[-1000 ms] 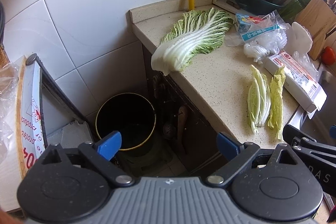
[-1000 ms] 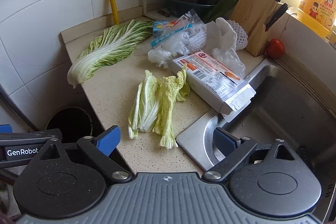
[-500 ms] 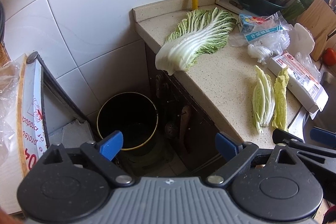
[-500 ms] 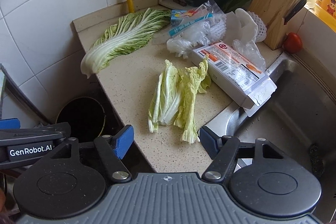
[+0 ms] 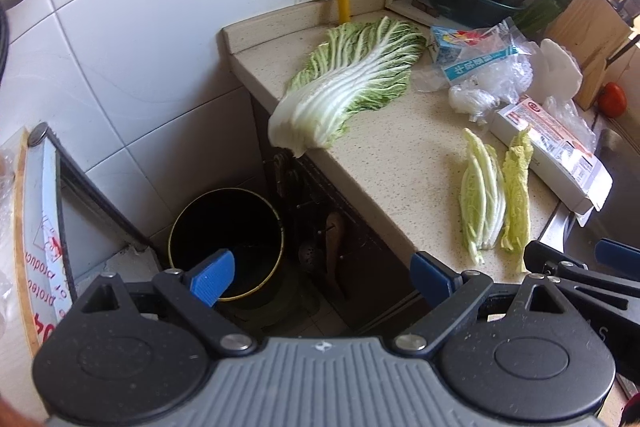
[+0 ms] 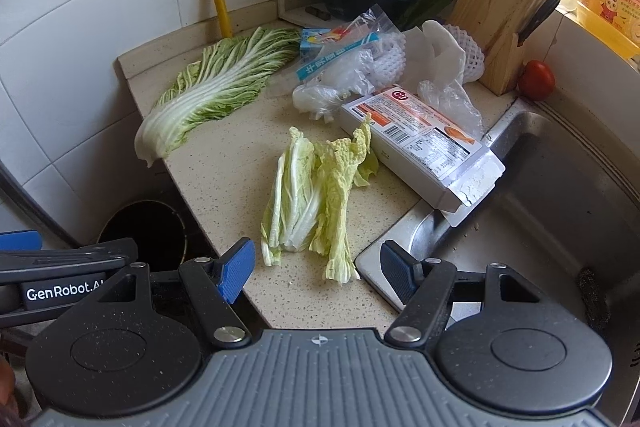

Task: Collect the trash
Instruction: 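Lower right tool over pale yellow leaves while left tool reaches large green leaf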

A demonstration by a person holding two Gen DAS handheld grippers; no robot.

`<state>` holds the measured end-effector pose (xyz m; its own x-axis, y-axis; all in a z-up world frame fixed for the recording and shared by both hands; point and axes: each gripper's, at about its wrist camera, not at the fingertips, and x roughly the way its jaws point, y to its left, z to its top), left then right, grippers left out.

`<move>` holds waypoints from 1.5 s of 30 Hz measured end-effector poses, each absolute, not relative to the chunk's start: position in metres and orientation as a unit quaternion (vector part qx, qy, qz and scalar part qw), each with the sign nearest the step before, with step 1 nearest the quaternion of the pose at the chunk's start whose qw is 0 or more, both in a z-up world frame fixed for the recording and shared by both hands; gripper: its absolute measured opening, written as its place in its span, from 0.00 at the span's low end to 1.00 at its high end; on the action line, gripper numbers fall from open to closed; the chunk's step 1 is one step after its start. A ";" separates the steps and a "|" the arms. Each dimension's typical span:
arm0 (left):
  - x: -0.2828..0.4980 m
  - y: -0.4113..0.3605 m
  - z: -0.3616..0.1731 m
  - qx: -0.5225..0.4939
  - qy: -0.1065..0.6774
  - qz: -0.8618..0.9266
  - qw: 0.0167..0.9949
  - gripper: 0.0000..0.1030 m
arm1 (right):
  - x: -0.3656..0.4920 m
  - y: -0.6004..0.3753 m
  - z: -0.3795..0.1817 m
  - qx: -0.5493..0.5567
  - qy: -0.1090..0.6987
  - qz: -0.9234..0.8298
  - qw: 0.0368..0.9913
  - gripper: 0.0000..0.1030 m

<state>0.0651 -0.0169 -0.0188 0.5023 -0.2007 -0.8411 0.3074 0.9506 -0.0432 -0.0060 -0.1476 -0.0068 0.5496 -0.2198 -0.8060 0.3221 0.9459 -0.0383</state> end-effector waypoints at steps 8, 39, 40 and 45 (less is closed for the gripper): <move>0.065 -0.040 -0.007 0.076 0.459 -0.193 0.864 0.87 | -0.017 -0.163 0.001 0.073 0.433 -0.196 0.877 0.74; 0.055 -0.103 0.013 0.101 0.315 -0.205 0.921 0.92 | -0.048 -0.284 0.013 0.222 0.242 -0.137 0.935 1.00; 0.053 -0.098 0.010 0.099 0.303 -0.202 0.926 0.96 | -0.048 -0.278 0.016 0.182 0.237 -0.146 0.943 1.00; 0.069 -0.103 -0.040 0.162 0.415 -0.200 0.873 0.46 | -0.017 -0.277 -0.022 0.230 0.364 -0.095 0.898 0.97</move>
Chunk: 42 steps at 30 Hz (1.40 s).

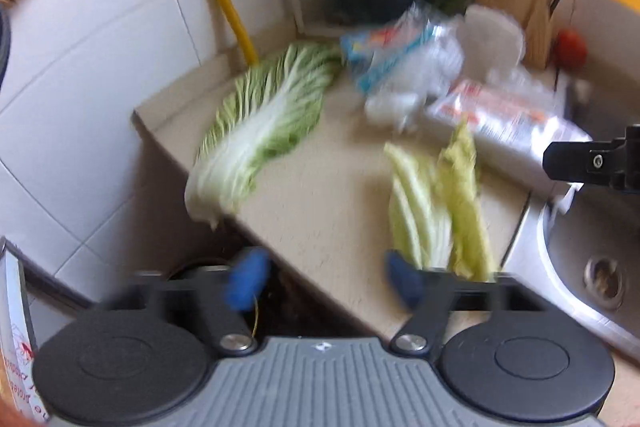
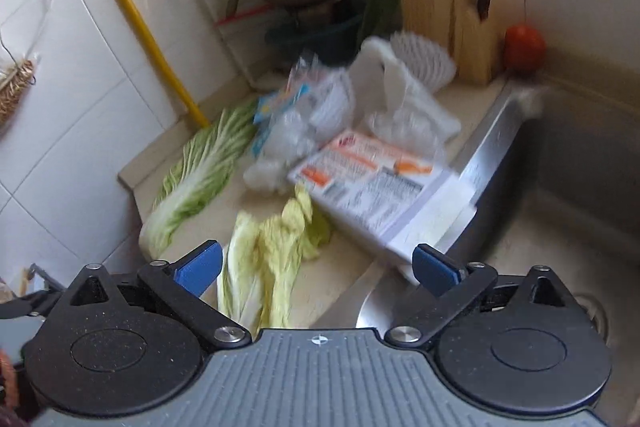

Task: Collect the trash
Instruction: 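Lower right tool over pale yellow leaves while left tool reaches large green leaf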

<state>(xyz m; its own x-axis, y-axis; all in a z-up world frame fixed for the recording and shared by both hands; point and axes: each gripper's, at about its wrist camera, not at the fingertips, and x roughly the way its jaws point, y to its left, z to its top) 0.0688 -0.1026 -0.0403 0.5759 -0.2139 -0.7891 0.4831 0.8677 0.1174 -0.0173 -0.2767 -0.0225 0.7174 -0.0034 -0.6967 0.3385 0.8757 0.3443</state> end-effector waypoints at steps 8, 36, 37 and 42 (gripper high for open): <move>0.109 -0.087 -0.007 0.105 0.345 -0.236 0.902 0.90 | 0.002 -0.246 -0.020 0.138 0.371 -0.126 0.910 1.00; 0.212 -0.093 -0.046 0.146 0.401 -0.261 0.866 0.90 | 0.067 -0.225 -0.066 0.174 0.438 -0.161 0.867 1.00; 0.212 -0.093 -0.045 0.148 0.399 -0.262 0.866 0.90 | 0.066 -0.225 -0.065 0.175 0.436 -0.163 0.868 1.00; 0.211 -0.095 -0.043 0.146 0.397 -0.267 0.866 0.90 | 0.066 -0.226 -0.061 0.175 0.431 -0.166 0.869 1.00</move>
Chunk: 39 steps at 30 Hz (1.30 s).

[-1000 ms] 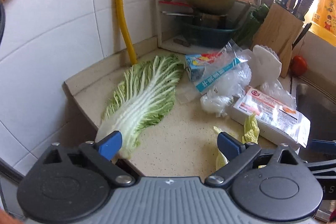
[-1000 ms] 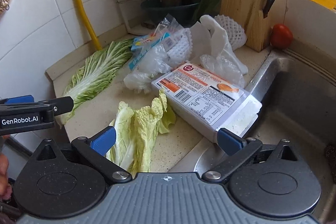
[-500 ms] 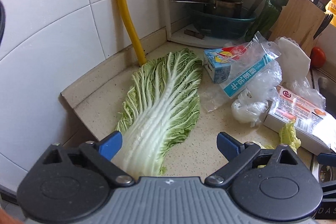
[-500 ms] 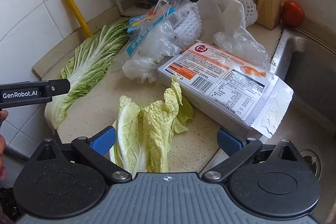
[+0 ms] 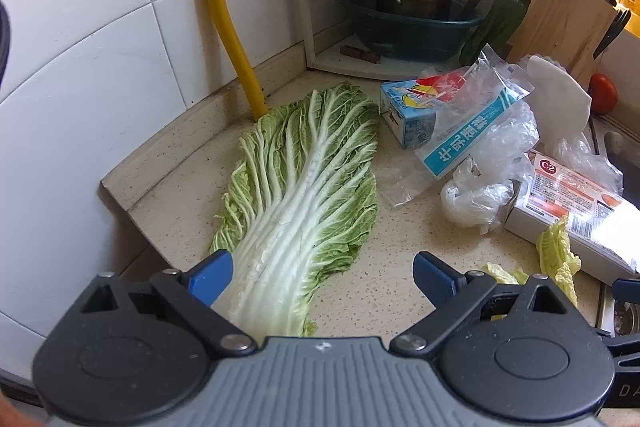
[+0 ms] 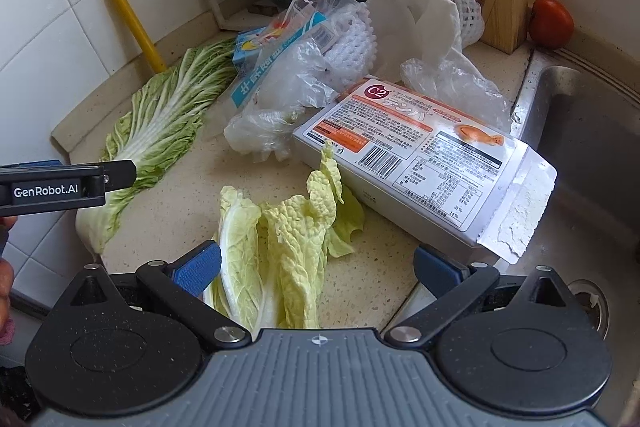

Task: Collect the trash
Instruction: 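Lower right tool over pale yellow leaves while left tool reaches large green leaf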

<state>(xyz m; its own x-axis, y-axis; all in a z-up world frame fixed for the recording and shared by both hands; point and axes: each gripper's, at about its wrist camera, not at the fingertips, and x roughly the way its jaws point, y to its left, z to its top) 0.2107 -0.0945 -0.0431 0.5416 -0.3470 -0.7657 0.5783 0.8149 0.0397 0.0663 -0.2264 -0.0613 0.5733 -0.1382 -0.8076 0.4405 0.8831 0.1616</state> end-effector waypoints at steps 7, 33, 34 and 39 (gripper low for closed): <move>0.213 -0.094 -0.044 0.150 0.395 -0.264 0.867 0.91 | 0.066 -0.225 -0.062 0.170 0.432 -0.167 0.870 1.00; 0.288 -0.093 -0.089 0.205 0.406 -0.304 0.837 0.85 | 0.090 -0.210 -0.082 0.174 0.459 -0.189 0.850 0.99; 0.292 -0.091 -0.090 0.194 0.412 -0.310 0.835 0.85 | 0.092 -0.208 -0.083 0.170 0.458 -0.193 0.851 0.99; 0.306 -0.080 -0.097 0.141 0.432 -0.332 0.827 0.86 | 0.100 -0.203 -0.085 0.148 0.462 -0.201 0.851 1.00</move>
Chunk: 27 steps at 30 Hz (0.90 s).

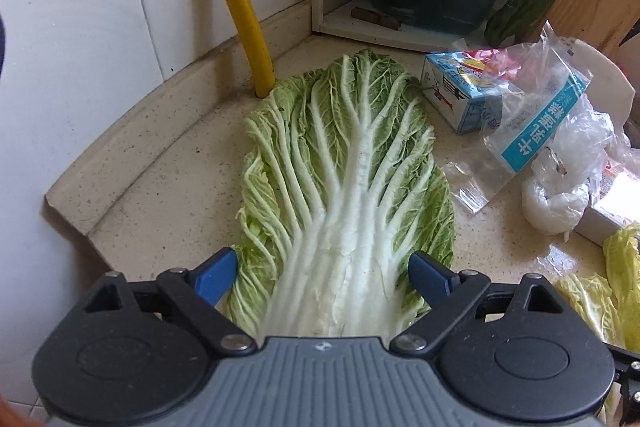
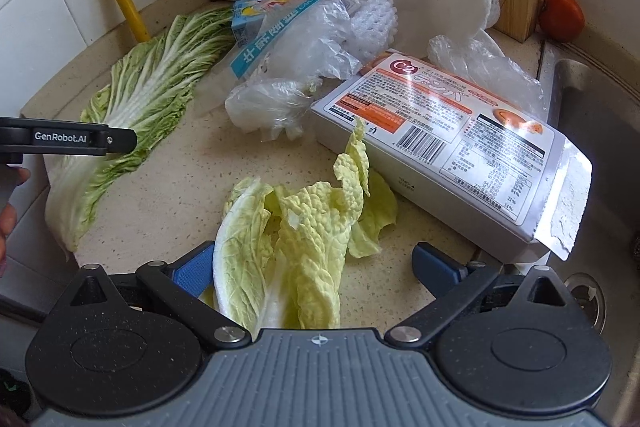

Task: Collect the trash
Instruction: 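Lower right tool over pale yellow leaves while left tool reaches large green leaf, then close right tool on yellow leaves while left tool closes on green leaf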

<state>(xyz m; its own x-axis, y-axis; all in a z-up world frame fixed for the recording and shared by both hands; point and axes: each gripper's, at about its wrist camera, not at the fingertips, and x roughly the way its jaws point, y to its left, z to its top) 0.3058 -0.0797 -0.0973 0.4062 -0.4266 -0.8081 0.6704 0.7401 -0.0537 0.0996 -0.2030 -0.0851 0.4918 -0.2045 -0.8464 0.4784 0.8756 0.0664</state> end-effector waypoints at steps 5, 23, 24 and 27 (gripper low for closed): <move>0.301 -0.078 -0.098 0.141 0.422 -0.342 0.828 0.83 | 0.107 -0.200 -0.087 0.128 0.469 -0.200 0.851 1.00; 0.269 -0.070 -0.086 0.102 0.453 -0.420 0.780 0.66 | 0.110 -0.201 -0.087 0.118 0.471 -0.198 0.852 1.00; 0.270 -0.072 -0.086 0.092 0.458 -0.415 0.781 0.65 | 0.111 -0.201 -0.087 0.119 0.472 -0.197 0.851 1.00; 0.264 -0.070 -0.078 0.093 0.430 -0.421 0.793 0.62 | 0.113 -0.202 -0.087 0.115 0.479 -0.193 0.849 1.00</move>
<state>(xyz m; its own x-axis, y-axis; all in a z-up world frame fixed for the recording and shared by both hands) 0.2640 -0.0697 -0.0782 0.2751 -0.5881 -0.7606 0.7481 0.6278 -0.2148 0.1131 -0.2021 -0.0874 0.4669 -0.2174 -0.8572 0.4385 0.8987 0.0109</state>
